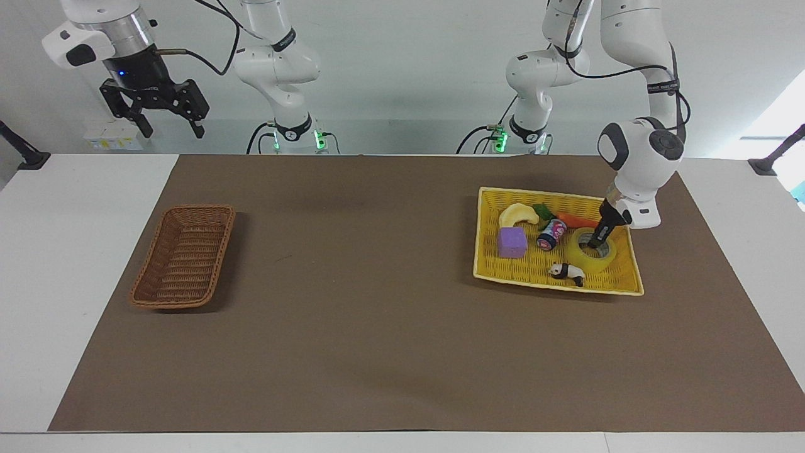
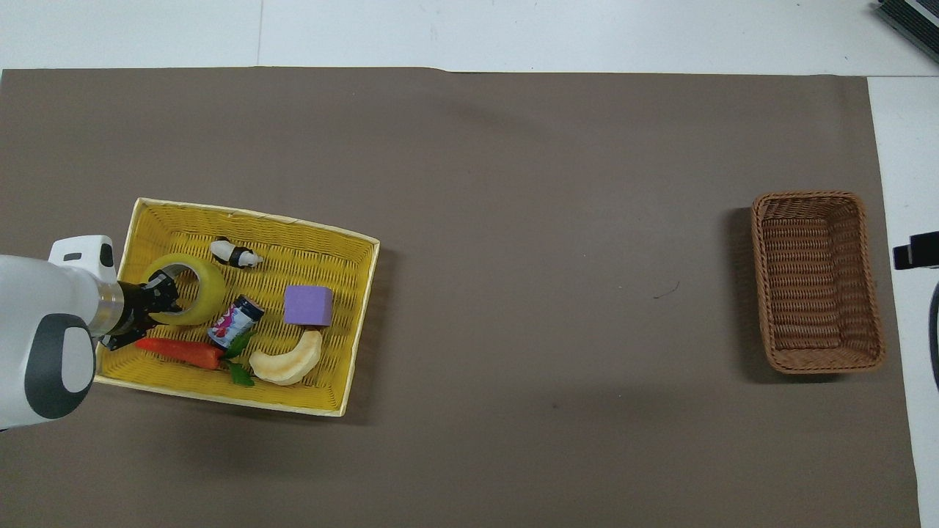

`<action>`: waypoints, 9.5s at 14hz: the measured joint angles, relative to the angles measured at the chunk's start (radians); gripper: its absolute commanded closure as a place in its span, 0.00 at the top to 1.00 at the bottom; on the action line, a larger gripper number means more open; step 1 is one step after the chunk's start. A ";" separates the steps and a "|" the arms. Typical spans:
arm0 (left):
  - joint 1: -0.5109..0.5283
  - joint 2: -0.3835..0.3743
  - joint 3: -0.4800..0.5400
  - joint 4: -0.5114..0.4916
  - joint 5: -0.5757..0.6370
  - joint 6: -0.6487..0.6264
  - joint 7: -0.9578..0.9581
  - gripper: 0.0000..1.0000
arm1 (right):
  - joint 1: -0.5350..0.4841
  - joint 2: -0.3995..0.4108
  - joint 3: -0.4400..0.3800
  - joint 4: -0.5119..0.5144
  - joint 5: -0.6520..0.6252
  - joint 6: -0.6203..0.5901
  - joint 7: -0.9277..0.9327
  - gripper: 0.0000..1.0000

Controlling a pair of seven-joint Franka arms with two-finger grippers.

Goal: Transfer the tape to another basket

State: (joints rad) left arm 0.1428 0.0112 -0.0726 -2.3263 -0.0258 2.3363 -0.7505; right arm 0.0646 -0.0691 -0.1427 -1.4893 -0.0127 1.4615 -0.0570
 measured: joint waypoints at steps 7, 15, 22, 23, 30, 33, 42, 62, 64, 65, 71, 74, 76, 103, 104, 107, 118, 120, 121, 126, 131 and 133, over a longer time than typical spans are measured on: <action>-0.089 -0.023 -0.011 0.290 0.000 -0.283 0.007 0.00 | 0.067 -0.026 0.007 -0.104 0.002 0.057 0.009 1.00; -0.366 0.003 -0.022 0.354 -0.084 -0.294 0.094 0.00 | 0.273 -0.040 0.018 -0.139 0.221 0.076 0.349 1.00; -0.574 0.006 -0.033 0.400 -0.291 -0.285 0.098 0.00 | 0.284 -0.038 0.006 -0.180 0.388 0.134 0.364 1.00; -0.590 0.006 -0.043 0.409 -0.323 -0.269 0.099 0.00 | 0.273 -0.033 0.001 -0.189 0.428 0.165 0.359 1.00; -0.607 0.006 -0.180 0.436 -0.421 -0.147 0.098 0.00 | 0.276 0.113 0.007 -0.279 0.714 0.412 0.230 1.00; -0.608 0.007 -0.224 0.437 -0.437 -0.096 0.098 0.00 | 0.275 0.090 0.006 -0.348 0.789 0.427 0.100 1.00; -0.608 0.019 -0.231 0.451 -0.511 -0.039 0.098 0.00 | 0.213 0.001 -0.002 -0.444 0.863 0.280 -0.095 1.00; -0.489 -0.023 -0.233 0.469 -0.607 -0.122 -0.014 1.00 | 0.172 0.008 -0.004 -0.461 0.720 0.383 -0.108 0.00; -0.440 -0.023 -0.231 0.470 -0.487 -0.198 -0.014 1.00 | 0.127 0.015 -0.005 -0.458 0.627 0.389 -0.121 0.00; -0.411 -0.024 -0.230 0.470 -0.431 -0.226 -0.012 1.00 | 0.106 0.017 -0.006 -0.456 0.542 0.389 -0.156 0.00; -0.217 -0.028 -0.224 0.478 -0.217 -0.323 0.214 1.00 | 0.040 0.034 -0.008 -0.459 0.151 0.445 -0.273 0.00; -0.094 -0.029 -0.221 0.534 -0.146 -0.450 0.407 1.00 | -0.053 0.082 -0.010 -0.470 0.066 0.537 -0.483 0.00; -0.028 -0.030 -0.221 0.583 -0.121 -0.524 0.534 1.00 | -0.114 0.130 -0.011 -0.473 0.003 0.620 -0.622 0.00; -0.163 -0.039 0.038 0.811 -0.018 -0.893 0.743 1.00 | -0.130 0.218 0.009 -0.552 -0.065 0.764 -0.477 1.00; -0.177 -0.038 0.051 0.827 -0.018 -0.907 0.744 1.00 | -0.118 0.207 0.011 -0.531 -0.065 0.740 -0.458 1.00; -0.182 -0.037 0.072 0.848 -0.015 -0.930 0.773 1.00 | -0.103 0.181 0.039 -0.471 -0.056 0.724 -0.387 1.00; -0.182 -0.037 0.091 0.853 -0.015 -0.931 0.788 1.00 | -0.008 0.114 0.054 -0.242 -0.055 0.404 0.104 1.00; -0.182 -0.037 0.091 0.853 -0.015 -0.931 0.788 1.00 | -0.015 0.083 0.044 -0.158 -0.054 0.278 0.106 1.00; -0.182 -0.037 0.091 0.853 -0.015 -0.931 0.788 1.00 | -0.020 0.069 0.041 -0.126 -0.054 0.231 0.107 1.00; -0.182 -0.037 0.091 0.853 -0.015 -0.931 0.788 1.00 | -0.036 -0.022 0.028 -0.063 -0.053 0.068 0.107 1.00; -0.182 -0.037 0.091 0.853 -0.015 -0.931 0.788 1.00 | -0.033 -0.056 0.033 -0.085 -0.053 0.036 0.107 1.00; -0.182 -0.037 0.091 0.853 -0.015 -0.931 0.788 1.00 | -0.032 -0.054 0.036 -0.088 -0.052 0.036 0.107 1.00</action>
State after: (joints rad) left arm -0.0389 -0.0262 0.0180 -1.4733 -0.0404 1.4056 0.0373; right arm 0.0329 -0.1233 -0.1069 -1.5775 -0.0650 1.4973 0.0503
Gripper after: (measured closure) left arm 0.000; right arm 0.000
